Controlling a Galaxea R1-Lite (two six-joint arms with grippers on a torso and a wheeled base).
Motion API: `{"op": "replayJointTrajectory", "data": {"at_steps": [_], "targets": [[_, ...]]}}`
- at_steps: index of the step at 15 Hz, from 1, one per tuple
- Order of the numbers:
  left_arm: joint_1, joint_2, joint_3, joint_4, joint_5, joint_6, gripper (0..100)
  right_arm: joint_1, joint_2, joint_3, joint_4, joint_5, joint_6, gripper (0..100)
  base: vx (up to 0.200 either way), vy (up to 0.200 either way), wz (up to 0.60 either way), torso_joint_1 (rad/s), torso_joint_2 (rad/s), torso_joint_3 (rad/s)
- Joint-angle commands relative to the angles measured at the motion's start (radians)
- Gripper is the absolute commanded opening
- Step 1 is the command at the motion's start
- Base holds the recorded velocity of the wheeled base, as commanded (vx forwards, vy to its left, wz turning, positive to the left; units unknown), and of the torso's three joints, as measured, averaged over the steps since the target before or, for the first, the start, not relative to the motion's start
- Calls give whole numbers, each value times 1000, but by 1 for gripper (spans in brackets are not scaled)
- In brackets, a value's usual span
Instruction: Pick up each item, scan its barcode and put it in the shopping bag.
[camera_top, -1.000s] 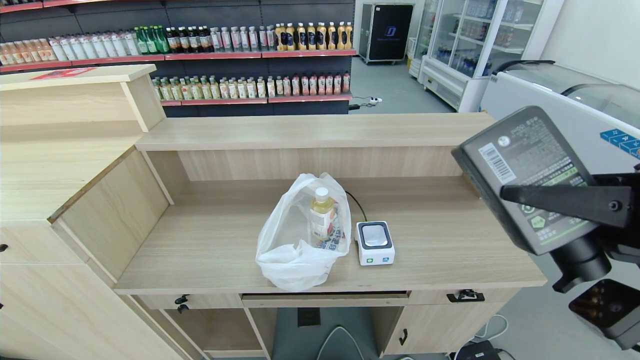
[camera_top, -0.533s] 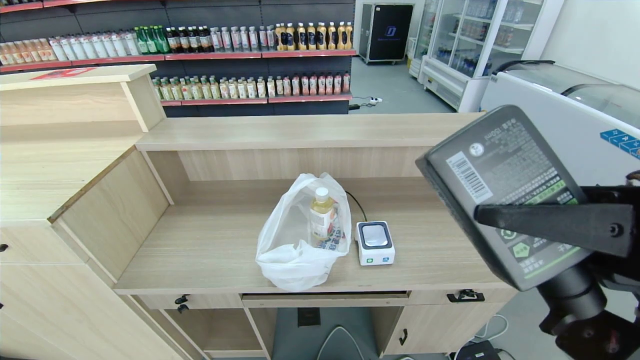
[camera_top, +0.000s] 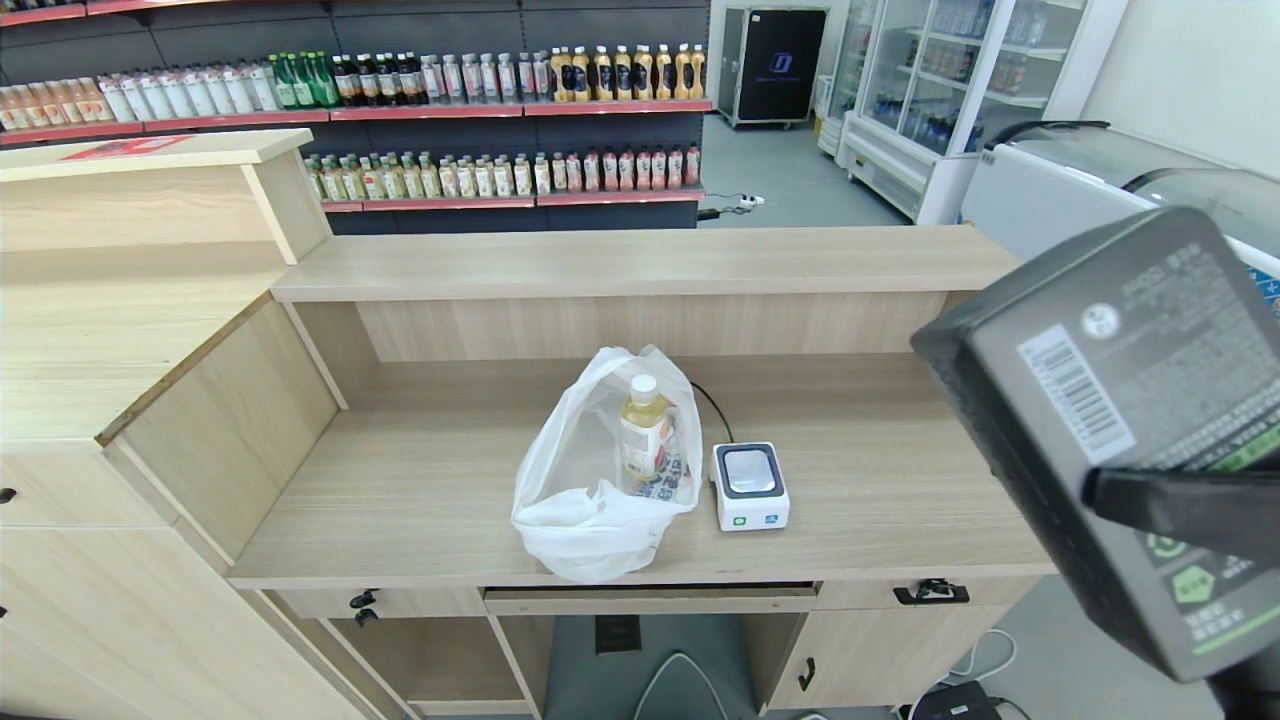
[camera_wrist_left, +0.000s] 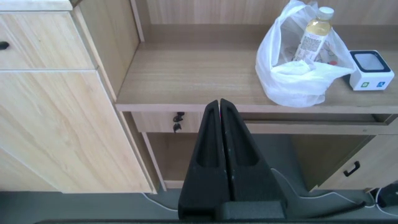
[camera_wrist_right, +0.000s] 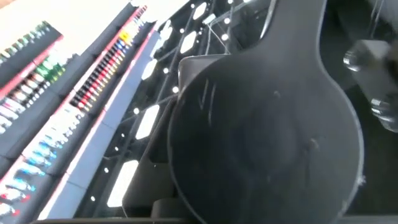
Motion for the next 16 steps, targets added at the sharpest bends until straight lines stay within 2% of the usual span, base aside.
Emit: {"op": "replayJointTrajectory", "data": {"at_steps": [1, 7, 13, 16], "targets": [[1, 0, 0, 0, 0, 0, 0, 1, -52, 5, 0, -9, -20, 0, 0, 0, 0, 0, 0, 0], [1, 0, 0, 0, 0, 0, 0, -1, -90, 54, 12, -12, -57, 0, 0, 0, 0, 0, 0, 0], [1, 0, 0, 0, 0, 0, 0, -47, -155, 80, 165, -8, -66, 0, 0, 0, 0, 0, 0, 0], [1, 0, 0, 0, 0, 0, 0, -50, -136, 88, 167, -12, -66, 0, 0, 0, 0, 0, 0, 0]]}}
